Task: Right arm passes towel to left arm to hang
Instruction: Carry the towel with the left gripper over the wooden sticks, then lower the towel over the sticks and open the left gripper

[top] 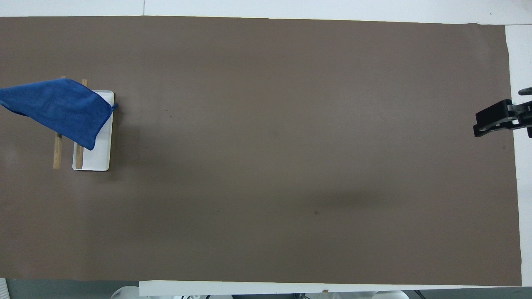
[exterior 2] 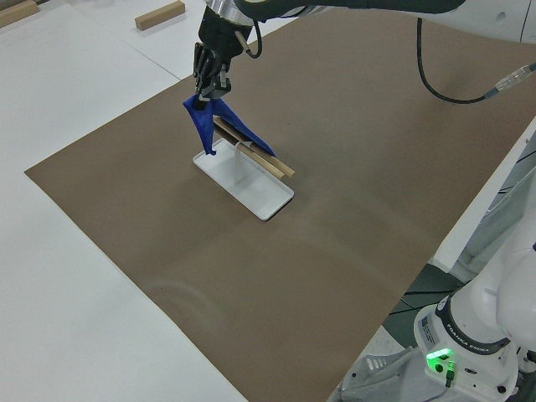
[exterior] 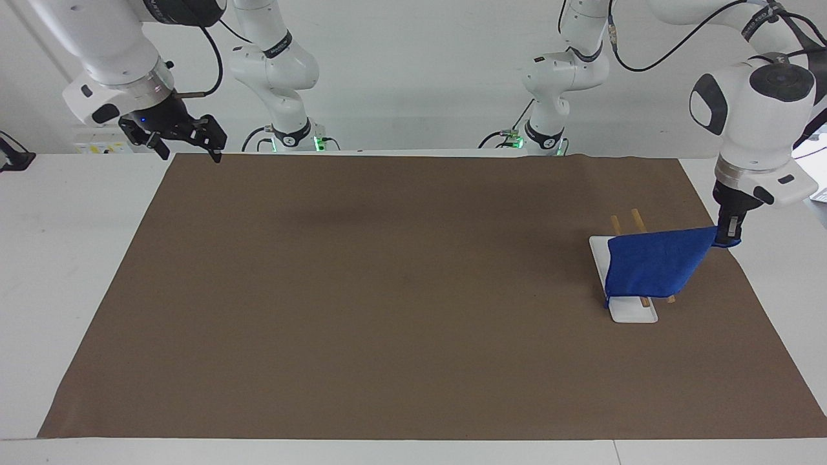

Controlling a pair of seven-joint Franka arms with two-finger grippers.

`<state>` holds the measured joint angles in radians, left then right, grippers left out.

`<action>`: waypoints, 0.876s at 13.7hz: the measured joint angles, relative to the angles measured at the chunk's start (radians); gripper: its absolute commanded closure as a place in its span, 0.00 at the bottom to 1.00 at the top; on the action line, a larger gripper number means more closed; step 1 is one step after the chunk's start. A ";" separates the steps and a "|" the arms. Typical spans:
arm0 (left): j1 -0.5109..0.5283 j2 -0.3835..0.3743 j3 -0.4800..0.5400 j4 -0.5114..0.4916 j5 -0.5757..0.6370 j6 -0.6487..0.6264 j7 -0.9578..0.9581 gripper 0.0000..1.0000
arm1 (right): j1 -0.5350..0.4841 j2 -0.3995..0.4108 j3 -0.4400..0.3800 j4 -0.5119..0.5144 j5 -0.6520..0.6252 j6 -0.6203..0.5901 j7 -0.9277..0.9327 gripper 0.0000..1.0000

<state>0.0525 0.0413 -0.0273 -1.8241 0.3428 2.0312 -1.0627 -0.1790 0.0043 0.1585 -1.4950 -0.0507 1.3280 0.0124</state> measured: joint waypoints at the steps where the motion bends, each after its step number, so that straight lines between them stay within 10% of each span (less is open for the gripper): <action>1: 0.000 0.000 -0.002 -0.011 0.000 0.008 0.002 1.00 | 0.000 -0.006 0.000 -0.005 0.000 0.008 -0.002 0.01; 10: 0.093 -0.026 0.000 -0.186 0.000 0.197 0.098 0.99 | -0.004 -0.011 -0.002 -0.014 0.000 0.034 -0.002 0.01; 12: 0.130 -0.031 0.001 -0.196 0.000 0.226 0.140 0.54 | -0.005 -0.011 -0.002 -0.014 0.000 0.034 -0.002 0.01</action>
<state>0.1830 0.0100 -0.0265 -2.0203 0.3431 2.2571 -0.9224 -0.1836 -0.0069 0.1562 -1.5093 -0.0507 1.3623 0.0100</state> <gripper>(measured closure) 0.978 0.004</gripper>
